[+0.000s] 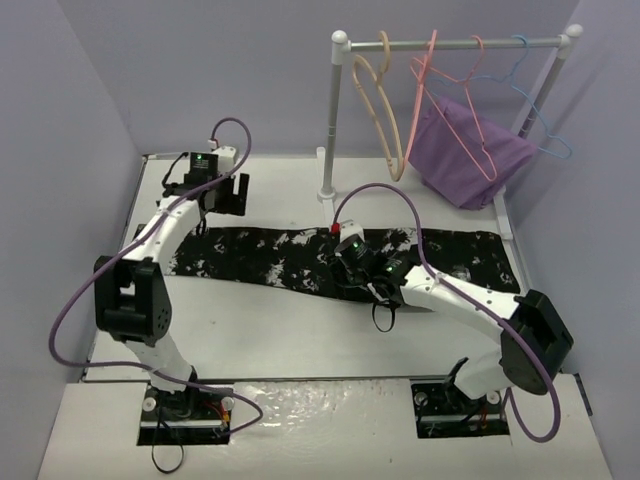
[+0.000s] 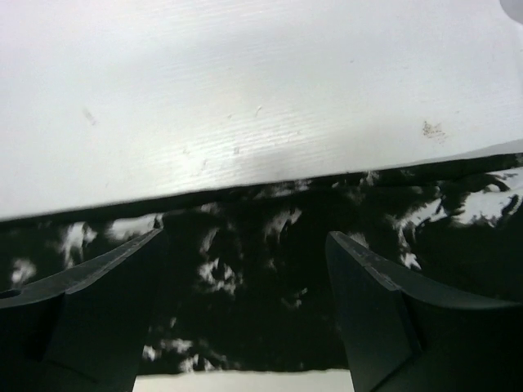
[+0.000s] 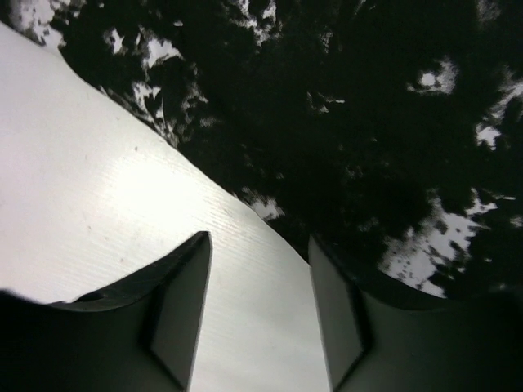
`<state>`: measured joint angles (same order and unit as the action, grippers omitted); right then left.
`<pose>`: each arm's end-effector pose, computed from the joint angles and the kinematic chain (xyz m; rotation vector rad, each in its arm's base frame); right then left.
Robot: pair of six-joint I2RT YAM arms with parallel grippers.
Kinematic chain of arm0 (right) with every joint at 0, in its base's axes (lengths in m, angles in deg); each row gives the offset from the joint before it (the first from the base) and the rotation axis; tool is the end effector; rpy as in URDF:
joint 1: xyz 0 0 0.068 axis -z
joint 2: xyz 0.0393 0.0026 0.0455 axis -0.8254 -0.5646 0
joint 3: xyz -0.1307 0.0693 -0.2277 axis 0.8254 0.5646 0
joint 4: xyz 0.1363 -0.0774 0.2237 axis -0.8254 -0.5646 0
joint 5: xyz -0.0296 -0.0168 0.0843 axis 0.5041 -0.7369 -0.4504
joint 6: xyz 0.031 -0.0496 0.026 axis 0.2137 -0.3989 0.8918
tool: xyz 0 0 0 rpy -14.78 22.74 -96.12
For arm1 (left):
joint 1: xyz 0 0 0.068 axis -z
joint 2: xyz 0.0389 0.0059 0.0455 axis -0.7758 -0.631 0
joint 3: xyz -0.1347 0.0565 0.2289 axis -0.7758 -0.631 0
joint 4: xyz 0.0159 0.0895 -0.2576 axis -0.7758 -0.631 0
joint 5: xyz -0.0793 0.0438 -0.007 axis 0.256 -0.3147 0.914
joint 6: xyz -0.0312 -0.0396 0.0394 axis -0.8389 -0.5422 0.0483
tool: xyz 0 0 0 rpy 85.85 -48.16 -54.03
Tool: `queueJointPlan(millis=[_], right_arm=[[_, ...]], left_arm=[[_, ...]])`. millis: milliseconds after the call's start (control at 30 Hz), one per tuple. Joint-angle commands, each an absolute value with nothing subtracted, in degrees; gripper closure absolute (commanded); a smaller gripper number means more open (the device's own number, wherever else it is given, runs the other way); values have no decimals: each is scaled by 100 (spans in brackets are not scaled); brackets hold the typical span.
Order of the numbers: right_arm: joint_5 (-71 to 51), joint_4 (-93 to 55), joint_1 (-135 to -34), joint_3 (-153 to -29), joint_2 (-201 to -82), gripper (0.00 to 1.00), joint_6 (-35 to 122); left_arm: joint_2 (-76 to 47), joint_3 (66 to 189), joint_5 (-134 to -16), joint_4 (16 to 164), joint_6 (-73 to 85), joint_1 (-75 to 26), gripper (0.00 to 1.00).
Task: Place the trousers on the hanger
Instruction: Fold the trousers at the center of the board.
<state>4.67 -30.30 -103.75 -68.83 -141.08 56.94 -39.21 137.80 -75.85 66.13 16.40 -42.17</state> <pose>0.2252 0.2416 0.2290 -0.4871 2.2446 0.4858 0.4180 -0.0704 0.2742 0.2088 2.2500 -0.2400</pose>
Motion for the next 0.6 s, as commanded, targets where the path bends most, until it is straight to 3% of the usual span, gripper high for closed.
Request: queueJointPlan(millis=[0, 133, 300, 567], right_arm=[[940, -2463, -10423, -6890, -14358, 64, 6102], [1158, -2015, -10384, -6604, -14739, 82, 6447], [1423, -1934, -10246, -6359, -15403, 88, 6823], [903, -2109, -9542, -5600, -15151, 79, 7479]], left_arm=[[-3129, 12863, -8222, 6943, 766, -4204, 26], [-3204, 12194, -8264, 7257, 631, -4242, 28], [-3992, 12331, -8262, 6995, 486, -4370, 31], [-4290, 12269, -8473, 6585, -244, -4895, 33]])
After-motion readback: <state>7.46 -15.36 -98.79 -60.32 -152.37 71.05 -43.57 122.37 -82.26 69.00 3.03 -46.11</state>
